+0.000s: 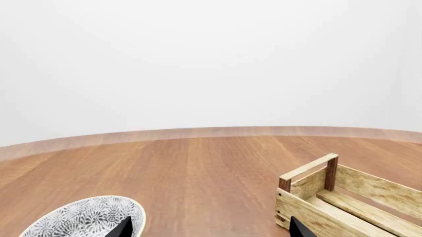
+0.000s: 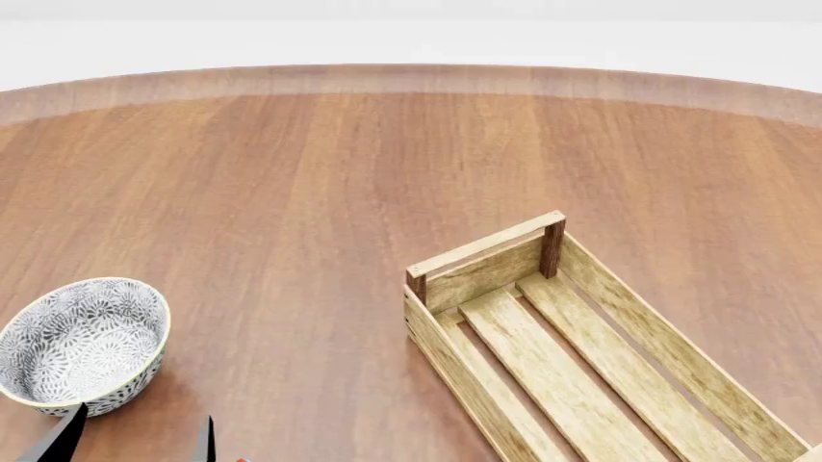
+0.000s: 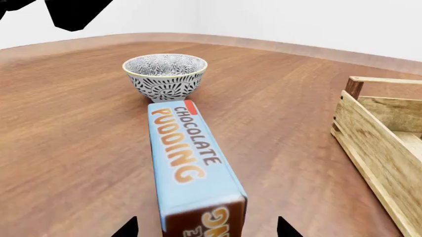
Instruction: Pick up the chocolate pudding and put it in the tray.
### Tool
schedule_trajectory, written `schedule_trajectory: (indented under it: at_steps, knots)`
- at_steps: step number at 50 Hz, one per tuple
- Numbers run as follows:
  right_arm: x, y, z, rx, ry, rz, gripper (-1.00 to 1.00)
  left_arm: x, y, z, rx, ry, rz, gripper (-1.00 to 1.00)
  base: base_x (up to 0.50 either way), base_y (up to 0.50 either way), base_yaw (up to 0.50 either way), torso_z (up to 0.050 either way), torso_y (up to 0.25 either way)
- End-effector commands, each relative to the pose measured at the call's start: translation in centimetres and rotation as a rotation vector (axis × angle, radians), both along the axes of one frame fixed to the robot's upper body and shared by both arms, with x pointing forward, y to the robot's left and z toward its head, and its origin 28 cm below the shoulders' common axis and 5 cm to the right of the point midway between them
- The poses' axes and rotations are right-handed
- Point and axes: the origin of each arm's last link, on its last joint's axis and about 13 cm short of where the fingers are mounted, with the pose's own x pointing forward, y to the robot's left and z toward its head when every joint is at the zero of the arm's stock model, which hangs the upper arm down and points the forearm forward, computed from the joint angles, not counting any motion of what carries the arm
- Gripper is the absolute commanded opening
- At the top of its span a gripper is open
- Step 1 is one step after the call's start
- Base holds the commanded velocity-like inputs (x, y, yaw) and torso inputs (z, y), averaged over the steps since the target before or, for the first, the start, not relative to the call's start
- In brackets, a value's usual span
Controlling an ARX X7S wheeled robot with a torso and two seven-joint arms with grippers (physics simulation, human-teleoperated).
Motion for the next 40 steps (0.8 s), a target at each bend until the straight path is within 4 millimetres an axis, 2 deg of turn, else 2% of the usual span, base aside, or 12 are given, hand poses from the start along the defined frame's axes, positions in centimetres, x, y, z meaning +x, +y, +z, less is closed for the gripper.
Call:
schedule_trajectory:
  at_steps: [1,40]
  knots:
    - [0.4,0.4,-0.3,0.007,0.006,0.011,1.0,-0.1,-0.1,0.0,0.001,-0.001,-0.003,1.0,0.0,0.0,0.0,0.0,0.0]
    - [1.1,0.7,-1.7,0.011,0.042,0.004,1.0,-0.1,-0.2,0.2,-0.001,-0.005,-0.009,1.0,0.0,0.0,0.0,0.0,0.0]
